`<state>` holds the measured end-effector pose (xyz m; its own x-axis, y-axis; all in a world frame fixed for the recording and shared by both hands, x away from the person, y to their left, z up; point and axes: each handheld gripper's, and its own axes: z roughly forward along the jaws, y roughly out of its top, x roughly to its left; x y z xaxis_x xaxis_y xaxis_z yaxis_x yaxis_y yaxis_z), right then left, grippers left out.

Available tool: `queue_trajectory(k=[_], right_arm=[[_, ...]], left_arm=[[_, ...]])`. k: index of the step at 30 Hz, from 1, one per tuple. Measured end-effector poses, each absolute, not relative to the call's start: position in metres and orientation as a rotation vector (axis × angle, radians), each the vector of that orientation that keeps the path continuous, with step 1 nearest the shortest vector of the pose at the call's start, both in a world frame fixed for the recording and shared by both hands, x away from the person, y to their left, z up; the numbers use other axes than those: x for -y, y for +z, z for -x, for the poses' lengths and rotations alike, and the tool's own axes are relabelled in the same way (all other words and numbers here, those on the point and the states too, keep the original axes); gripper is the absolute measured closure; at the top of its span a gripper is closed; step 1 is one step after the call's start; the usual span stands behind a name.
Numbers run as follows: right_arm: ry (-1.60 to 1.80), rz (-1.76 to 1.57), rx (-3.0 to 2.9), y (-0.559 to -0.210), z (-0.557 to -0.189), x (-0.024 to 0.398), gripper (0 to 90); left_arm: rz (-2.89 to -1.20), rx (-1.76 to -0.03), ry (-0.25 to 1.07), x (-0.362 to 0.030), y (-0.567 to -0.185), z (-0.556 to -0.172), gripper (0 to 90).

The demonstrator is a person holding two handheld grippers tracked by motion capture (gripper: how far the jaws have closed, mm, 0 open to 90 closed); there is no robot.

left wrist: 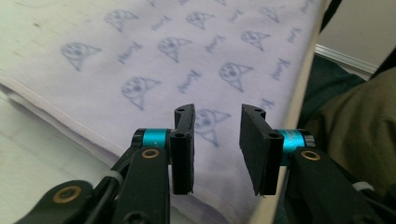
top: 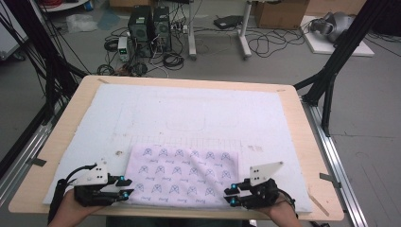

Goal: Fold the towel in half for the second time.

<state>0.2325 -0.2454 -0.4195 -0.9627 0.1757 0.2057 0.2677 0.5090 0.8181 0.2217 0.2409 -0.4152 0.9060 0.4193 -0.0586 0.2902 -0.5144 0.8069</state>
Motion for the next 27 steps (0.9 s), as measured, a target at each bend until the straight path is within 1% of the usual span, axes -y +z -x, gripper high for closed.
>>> queue_trajectory(k=[2,4,12,19,21,23,25,27], right_arm=[[-1.483,0.443,2.649,-0.416,-0.241,0.249,69.0],[-1.499,0.516,2.674,-0.416,-0.251,0.252,65.1],[-1.455,0.728,2.813,-0.417,-0.296,0.256,53.9],[-1.454,0.87,2.843,-0.421,-0.33,0.254,54.0],[-1.462,0.905,2.82,-0.425,-0.338,0.254,54.1],[-1.452,0.933,2.804,-0.429,-0.343,0.254,54.0],[-1.411,0.937,2.813,-0.434,-0.346,0.254,53.1],[-1.36,0.947,2.813,-0.439,-0.348,0.254,51.9]], left_arm=[[-2.138,-0.52,0.199,-0.241,-0.414,-0.23,63.7],[-2.122,-0.552,0.217,-0.242,-0.414,-0.239,61.2],[-2.072,-0.632,0.327,-0.238,-0.414,-0.277,59.1],[-2.043,-0.728,0.34,-0.234,-0.418,-0.315,56.7],[-2.062,-0.768,0.358,-0.232,-0.424,-0.324,53.4],[-2.078,-0.799,0.343,-0.23,-0.429,-0.329,51.0],[-2.106,-0.821,0.351,-0.229,-0.433,-0.331,49.9],[-2.11,-0.851,0.356,-0.229,-0.435,-0.333,47.0]])
